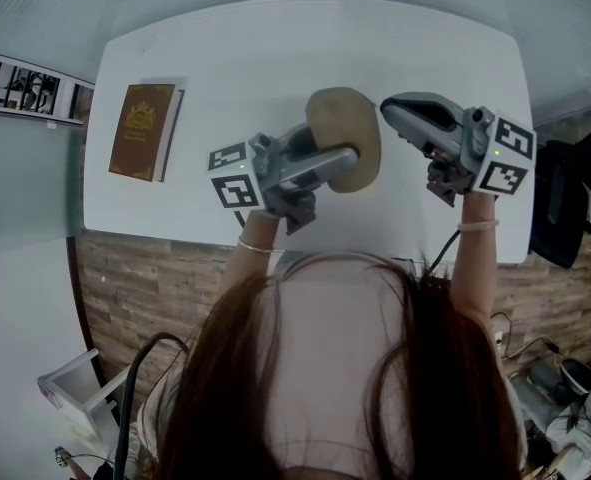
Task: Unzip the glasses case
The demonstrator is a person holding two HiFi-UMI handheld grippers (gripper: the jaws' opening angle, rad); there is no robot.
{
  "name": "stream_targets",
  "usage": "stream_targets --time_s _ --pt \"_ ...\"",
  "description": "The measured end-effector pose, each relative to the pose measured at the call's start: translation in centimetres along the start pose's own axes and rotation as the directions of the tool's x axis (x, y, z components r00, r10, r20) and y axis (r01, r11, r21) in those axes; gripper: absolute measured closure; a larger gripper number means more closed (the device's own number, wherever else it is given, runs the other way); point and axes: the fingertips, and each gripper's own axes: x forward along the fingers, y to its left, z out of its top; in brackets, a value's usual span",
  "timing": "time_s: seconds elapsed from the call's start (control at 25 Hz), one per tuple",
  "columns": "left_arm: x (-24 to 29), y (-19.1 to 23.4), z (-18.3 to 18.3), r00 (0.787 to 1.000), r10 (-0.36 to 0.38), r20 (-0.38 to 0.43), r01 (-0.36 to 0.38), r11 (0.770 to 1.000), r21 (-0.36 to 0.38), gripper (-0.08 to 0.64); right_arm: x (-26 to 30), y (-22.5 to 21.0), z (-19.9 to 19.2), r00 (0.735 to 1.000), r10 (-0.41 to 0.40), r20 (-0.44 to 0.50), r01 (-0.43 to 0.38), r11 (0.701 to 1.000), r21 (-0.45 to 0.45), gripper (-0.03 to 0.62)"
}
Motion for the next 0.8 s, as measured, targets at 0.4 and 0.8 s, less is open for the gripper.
stream_targets --time_s 0.4,0.8 --pt "-0.6 0.8 1.8 0.998 0.032 0.050 -0.032 0.999 -0.004 0.281 0.4 -0.4 -0.6 1.000 -0.012 0.003 0.012 1.000 0.022 0.589" --pt "-0.8 1.3 3.0 0.995 0.053 0.087 -0.052 0.999 -0.014 0.281 0.4 -0.8 -1.3 1.000 -0.009 0.001 0.009 0.999 0.049 0.589"
